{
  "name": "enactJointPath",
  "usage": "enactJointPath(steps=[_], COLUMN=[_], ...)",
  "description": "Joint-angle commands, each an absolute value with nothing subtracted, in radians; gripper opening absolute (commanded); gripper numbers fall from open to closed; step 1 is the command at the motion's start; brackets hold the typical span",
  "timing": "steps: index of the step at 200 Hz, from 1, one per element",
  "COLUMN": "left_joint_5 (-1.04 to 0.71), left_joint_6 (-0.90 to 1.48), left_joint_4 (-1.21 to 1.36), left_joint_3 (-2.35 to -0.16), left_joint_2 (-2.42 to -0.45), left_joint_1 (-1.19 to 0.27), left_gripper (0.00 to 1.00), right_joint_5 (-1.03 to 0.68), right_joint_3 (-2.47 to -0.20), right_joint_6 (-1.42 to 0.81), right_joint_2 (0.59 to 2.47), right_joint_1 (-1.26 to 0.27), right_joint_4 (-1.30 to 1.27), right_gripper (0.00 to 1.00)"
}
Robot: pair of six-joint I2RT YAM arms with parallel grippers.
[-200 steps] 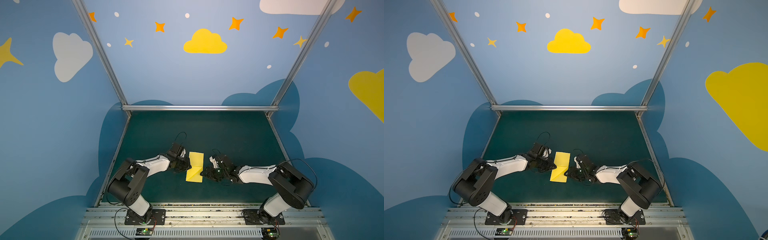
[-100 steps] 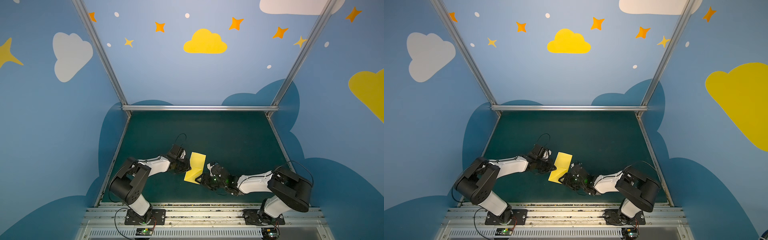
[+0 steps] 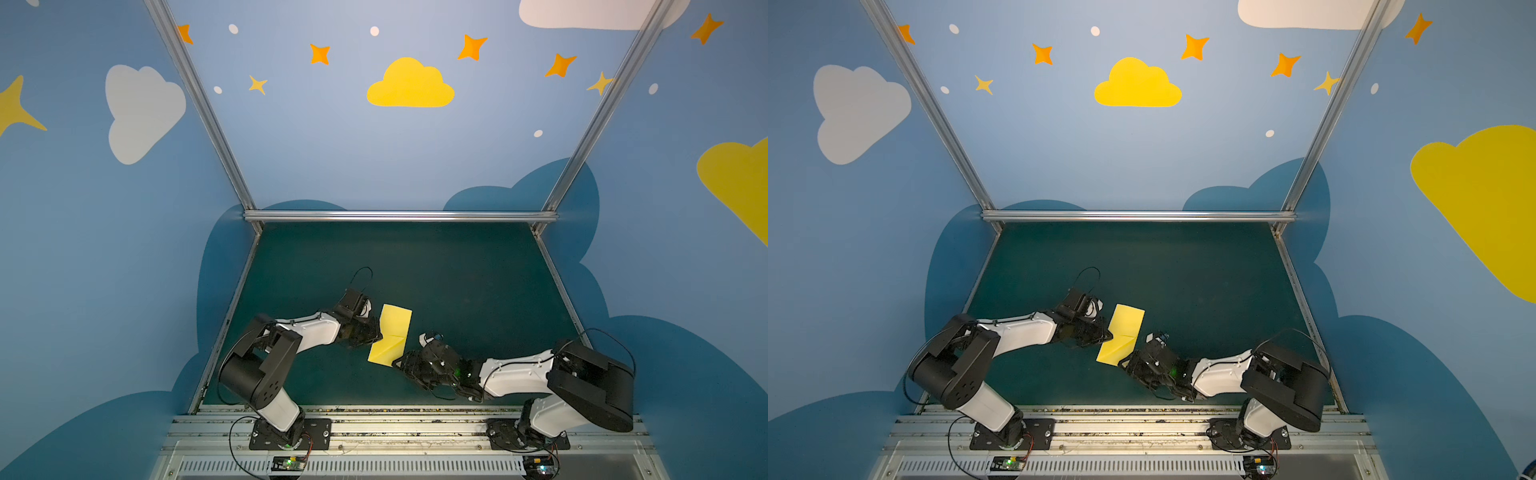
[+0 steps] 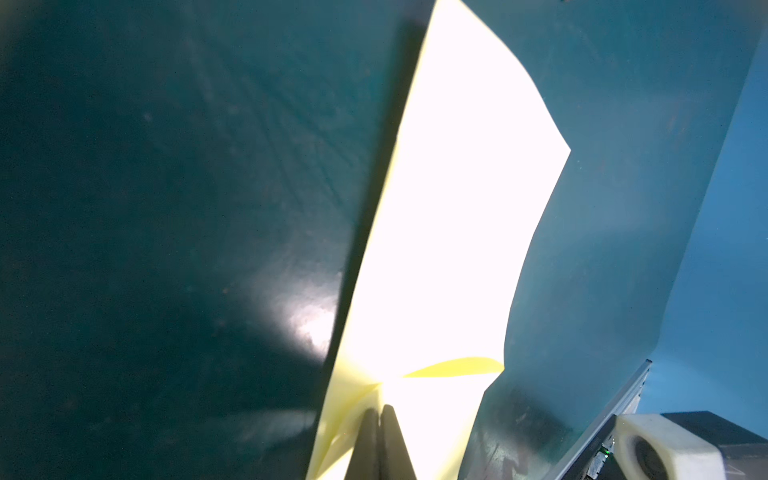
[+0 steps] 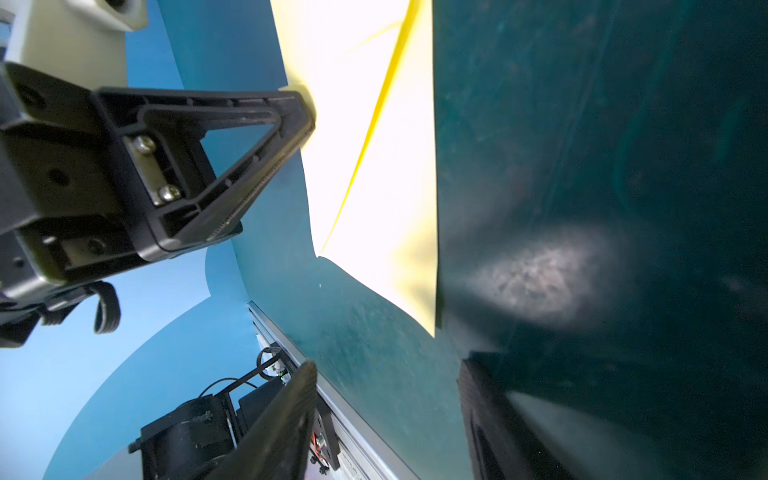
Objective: Fold a paper plane with a square sheet of paper (fold left side to right side)
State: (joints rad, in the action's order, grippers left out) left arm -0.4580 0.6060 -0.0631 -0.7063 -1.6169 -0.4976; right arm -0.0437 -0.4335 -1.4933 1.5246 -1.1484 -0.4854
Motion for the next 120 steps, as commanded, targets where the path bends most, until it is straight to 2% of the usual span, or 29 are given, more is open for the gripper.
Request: enactJointPath(steps=[1, 78, 120], left_joint_5=[-0.45, -0.451, -0.453], left_joint_6=[0.603, 0.601, 0.602], left_joint_4=[-0.061, -0.06, -0.058], left_joint_3=[-0.691, -0.687, -0.691], left_joint_2=[-1.613, -1.613, -1.618], left_joint_1=[-0.495, -0.495, -0.494], left_gripper=[0.06, 0.05, 0.05], right_joint_5=[0.003, 0.008, -0.028], right_joint_3=[-0.38, -0.349, -0.353], right_joint_6=[-1.538, -1.543, -1.478], right_joint_2=[1.624, 1.812, 1.816], right_joint_1=[-1.157, -1.078, -0.996], right_joint_4=[-0.373, -0.712, -0.71], right_gripper=[0.57, 0.52, 0.52])
